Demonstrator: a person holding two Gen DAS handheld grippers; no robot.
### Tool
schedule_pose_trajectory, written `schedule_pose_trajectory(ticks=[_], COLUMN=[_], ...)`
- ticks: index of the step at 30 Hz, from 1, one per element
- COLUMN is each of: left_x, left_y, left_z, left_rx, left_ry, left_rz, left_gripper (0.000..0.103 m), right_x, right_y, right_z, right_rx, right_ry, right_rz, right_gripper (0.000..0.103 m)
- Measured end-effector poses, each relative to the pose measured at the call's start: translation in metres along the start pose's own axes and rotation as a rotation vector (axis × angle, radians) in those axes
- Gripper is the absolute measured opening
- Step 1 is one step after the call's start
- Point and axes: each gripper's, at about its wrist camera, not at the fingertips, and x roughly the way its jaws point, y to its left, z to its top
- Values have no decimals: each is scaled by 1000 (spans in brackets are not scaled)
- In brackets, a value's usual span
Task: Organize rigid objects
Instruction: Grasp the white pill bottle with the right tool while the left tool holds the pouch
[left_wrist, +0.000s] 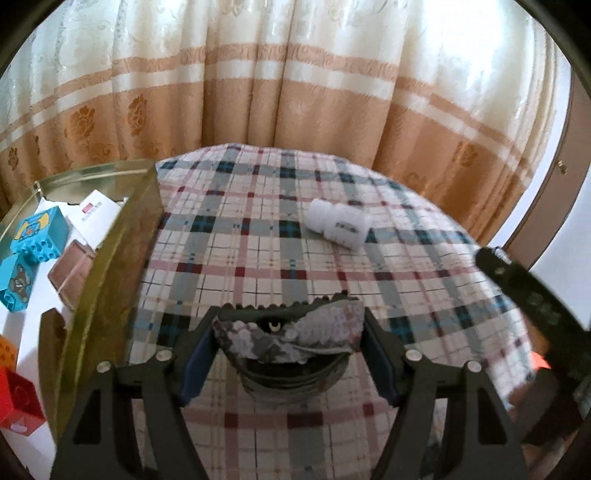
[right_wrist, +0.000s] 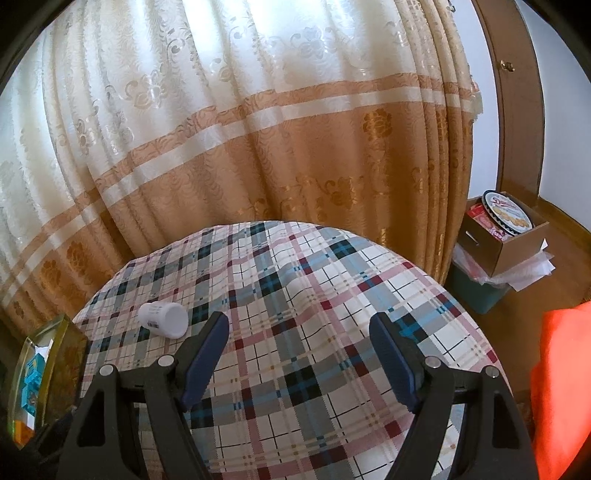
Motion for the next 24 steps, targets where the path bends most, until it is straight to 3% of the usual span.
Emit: schedule_pose_trajectory(ticks=[6,18,24], left_x=[-20,-8,1], left_y=[6,11,10], left_z=[0,-5,-8], left_rx=[12,5,3], left_ry=[-41,-6,20], left_rz=[9,43,53], left_gripper=[72,72,72], right_x=[10,72,94], right_y=[14,87,119], right_z=[-2,18,12], right_rx=[-65,-276,-435], right_ry=[48,222,243], right_rz=[41,286,303], right_gripper=[80,80,80])
